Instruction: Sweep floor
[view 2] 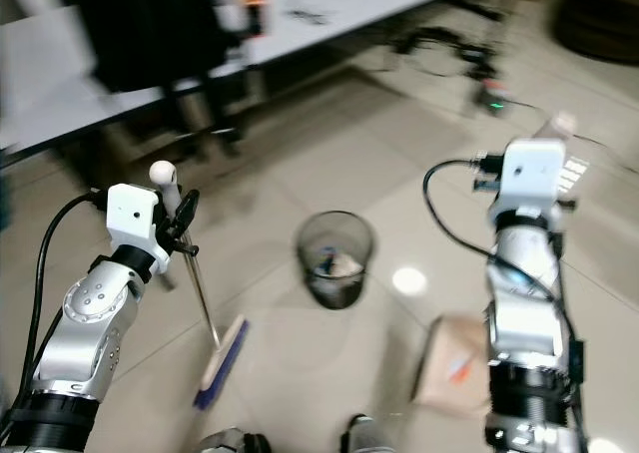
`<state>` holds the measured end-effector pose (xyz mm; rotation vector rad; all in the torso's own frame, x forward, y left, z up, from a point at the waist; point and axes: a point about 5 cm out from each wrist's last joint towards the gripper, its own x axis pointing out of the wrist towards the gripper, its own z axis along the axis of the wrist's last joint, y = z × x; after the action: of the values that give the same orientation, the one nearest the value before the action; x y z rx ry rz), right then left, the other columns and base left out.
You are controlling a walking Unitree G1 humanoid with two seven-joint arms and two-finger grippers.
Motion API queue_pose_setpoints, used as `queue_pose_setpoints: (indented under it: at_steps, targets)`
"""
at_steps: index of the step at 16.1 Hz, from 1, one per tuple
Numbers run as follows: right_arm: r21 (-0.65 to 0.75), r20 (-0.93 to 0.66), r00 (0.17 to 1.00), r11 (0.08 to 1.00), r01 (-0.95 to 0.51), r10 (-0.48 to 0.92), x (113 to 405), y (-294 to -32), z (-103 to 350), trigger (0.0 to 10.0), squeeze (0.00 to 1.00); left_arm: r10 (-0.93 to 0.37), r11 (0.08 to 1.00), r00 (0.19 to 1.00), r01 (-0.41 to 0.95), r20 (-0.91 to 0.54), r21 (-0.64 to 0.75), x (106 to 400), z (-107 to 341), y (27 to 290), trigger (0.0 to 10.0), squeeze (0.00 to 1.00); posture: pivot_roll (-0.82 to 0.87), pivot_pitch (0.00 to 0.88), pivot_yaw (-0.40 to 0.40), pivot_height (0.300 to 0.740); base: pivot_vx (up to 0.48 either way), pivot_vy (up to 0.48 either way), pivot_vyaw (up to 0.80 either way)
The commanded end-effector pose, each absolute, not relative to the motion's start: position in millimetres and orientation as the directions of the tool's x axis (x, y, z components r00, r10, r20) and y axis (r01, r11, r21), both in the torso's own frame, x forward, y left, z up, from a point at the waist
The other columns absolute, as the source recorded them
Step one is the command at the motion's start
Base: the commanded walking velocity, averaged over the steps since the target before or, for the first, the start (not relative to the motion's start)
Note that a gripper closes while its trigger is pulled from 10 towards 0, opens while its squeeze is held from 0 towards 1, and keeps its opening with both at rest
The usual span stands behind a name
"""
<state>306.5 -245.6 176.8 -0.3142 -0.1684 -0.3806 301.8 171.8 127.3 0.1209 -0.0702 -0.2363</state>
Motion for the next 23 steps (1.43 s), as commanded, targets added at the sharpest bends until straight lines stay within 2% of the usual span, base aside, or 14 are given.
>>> queue_pose_setpoints:
  at_steps: [1,4,9,16,23]
  targets:
    - [-0.265,0.305,0.901,0.882,0.39,-0.307,305.6,-236.5,195.6,10.0,0.0,-0.23,0.968,0.969,0.218,0.09,0.128,298.8,134.7,176.3,10.0,0.0,-0.01,0.075,0.068,0.74,0.0,0.0,-0.8]
    - [-0.244,0.254,0.93,0.913,0.328,-0.266,304.1,-217.3,183.6,10.0,0.0,-0.245,0.966,0.965,0.235,0.097,0.106,297.2,136.4,170.8,10.0,0.0,0.0,0.066,0.055,0.74,0.0,0.0,-0.8]
    - [-0.193,0.23,0.927,0.92,0.342,-0.297,301.3,-213.8,175.6,10.0,0.0,-0.266,0.956,0.958,0.249,0.104,0.153,298.7,138.0,163.2,10.0,0.0,-0.01,0.055,0.062,0.74,0.0,-0.059,-0.8]
    - [-0.063,0.139,0.922,0.926,0.372,-0.361,292.6,-212.6,162.4,10.0,0.0,-0.285,0.951,0.953,0.268,0.103,0.155,301.8,138.1,156.6,10.0,0.0,-0.02,0.043,0.077,0.74,0.0,-0.468,-0.11]
    - [-0.029,0.131,0.917,0.923,0.384,-0.377,290.9,-210.3,164.7,10.0,0.0,-0.298,0.947,0.949,0.279,0.107,0.16,305.4,138.7,154.6,10.0,0.0,-0.03,0.035,0.087,0.74,0.0,-0.48,-0.74]
